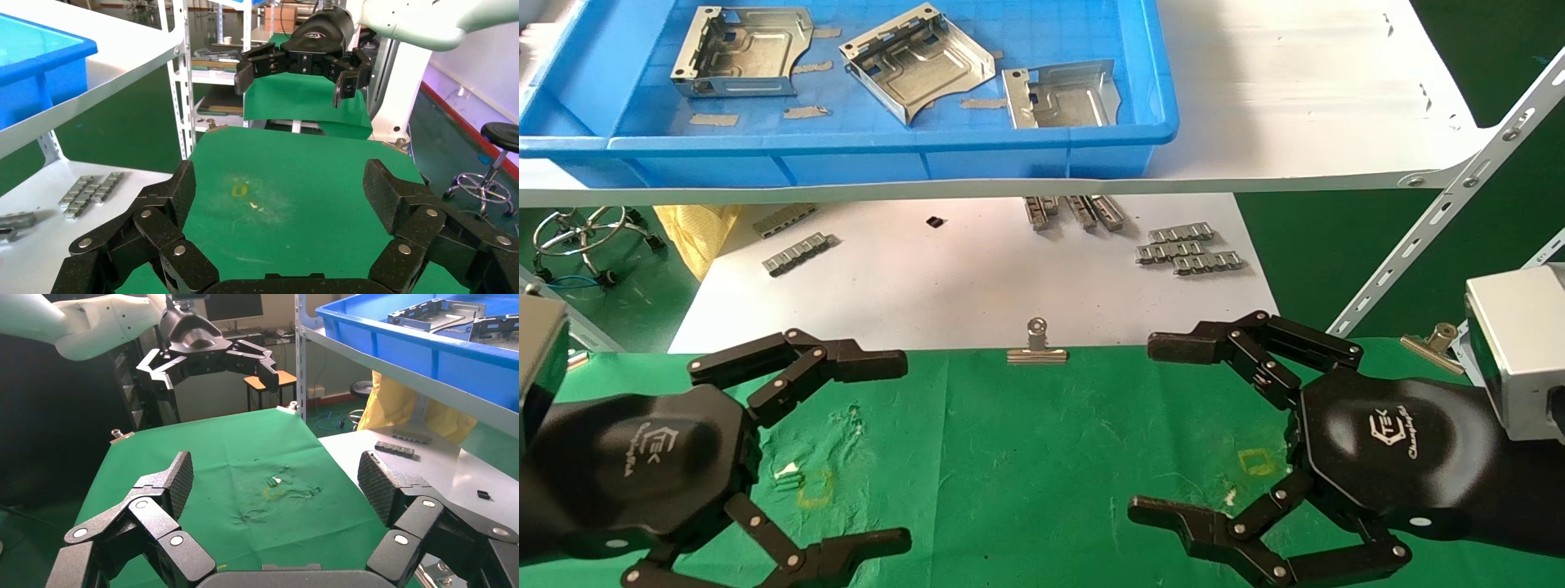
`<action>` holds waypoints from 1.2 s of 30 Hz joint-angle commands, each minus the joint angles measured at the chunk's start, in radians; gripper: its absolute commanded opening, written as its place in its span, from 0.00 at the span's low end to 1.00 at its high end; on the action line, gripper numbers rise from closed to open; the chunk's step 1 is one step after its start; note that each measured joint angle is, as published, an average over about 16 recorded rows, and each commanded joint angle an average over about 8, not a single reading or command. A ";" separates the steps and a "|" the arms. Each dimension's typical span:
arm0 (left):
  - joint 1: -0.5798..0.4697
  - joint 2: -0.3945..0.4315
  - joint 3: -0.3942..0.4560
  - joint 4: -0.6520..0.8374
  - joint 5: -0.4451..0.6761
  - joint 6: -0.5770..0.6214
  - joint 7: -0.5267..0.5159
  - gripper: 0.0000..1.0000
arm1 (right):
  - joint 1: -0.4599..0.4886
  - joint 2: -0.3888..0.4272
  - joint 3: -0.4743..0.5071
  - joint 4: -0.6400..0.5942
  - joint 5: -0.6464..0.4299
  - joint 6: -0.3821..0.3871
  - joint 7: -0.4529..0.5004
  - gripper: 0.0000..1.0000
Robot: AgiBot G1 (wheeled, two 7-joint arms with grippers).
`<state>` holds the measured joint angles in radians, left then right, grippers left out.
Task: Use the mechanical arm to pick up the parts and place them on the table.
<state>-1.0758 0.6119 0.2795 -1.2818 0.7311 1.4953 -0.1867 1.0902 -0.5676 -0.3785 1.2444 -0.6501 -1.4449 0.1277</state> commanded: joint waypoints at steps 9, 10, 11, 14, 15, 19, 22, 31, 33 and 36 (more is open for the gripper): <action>0.000 0.000 0.000 0.000 0.000 0.000 0.000 1.00 | 0.000 0.000 0.000 0.000 0.000 0.000 0.000 1.00; 0.000 0.000 0.000 0.000 0.000 0.000 0.000 1.00 | 0.000 0.000 0.000 0.000 0.000 0.000 0.000 1.00; 0.000 0.000 0.000 0.000 0.000 0.000 0.000 1.00 | 0.000 0.000 0.000 0.000 0.000 0.000 0.000 1.00; 0.000 0.000 0.000 0.000 0.000 0.000 0.000 1.00 | 0.000 0.000 0.000 0.000 0.000 0.000 0.000 1.00; 0.000 0.000 0.000 0.000 0.000 0.000 0.000 1.00 | 0.000 0.000 0.000 0.000 0.000 0.000 0.000 1.00; 0.000 0.000 0.000 0.000 0.000 0.000 0.000 1.00 | 0.000 0.000 0.000 0.000 0.000 0.000 0.000 1.00; 0.000 0.000 0.000 0.000 0.000 0.000 0.000 1.00 | 0.000 0.000 0.000 0.000 0.000 0.000 0.000 1.00; 0.000 0.000 0.000 0.000 0.000 0.000 0.000 1.00 | 0.000 0.000 0.000 0.000 0.000 0.000 0.000 1.00; 0.000 0.000 0.000 0.000 0.000 0.000 0.000 1.00 | 0.000 0.000 0.000 0.000 0.000 0.000 0.000 1.00; 0.000 0.000 0.000 0.000 0.000 0.000 0.000 1.00 | 0.000 0.000 0.000 0.000 0.000 0.000 0.000 1.00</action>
<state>-1.0758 0.6119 0.2795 -1.2818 0.7311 1.4953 -0.1867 1.0902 -0.5676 -0.3785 1.2444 -0.6501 -1.4449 0.1277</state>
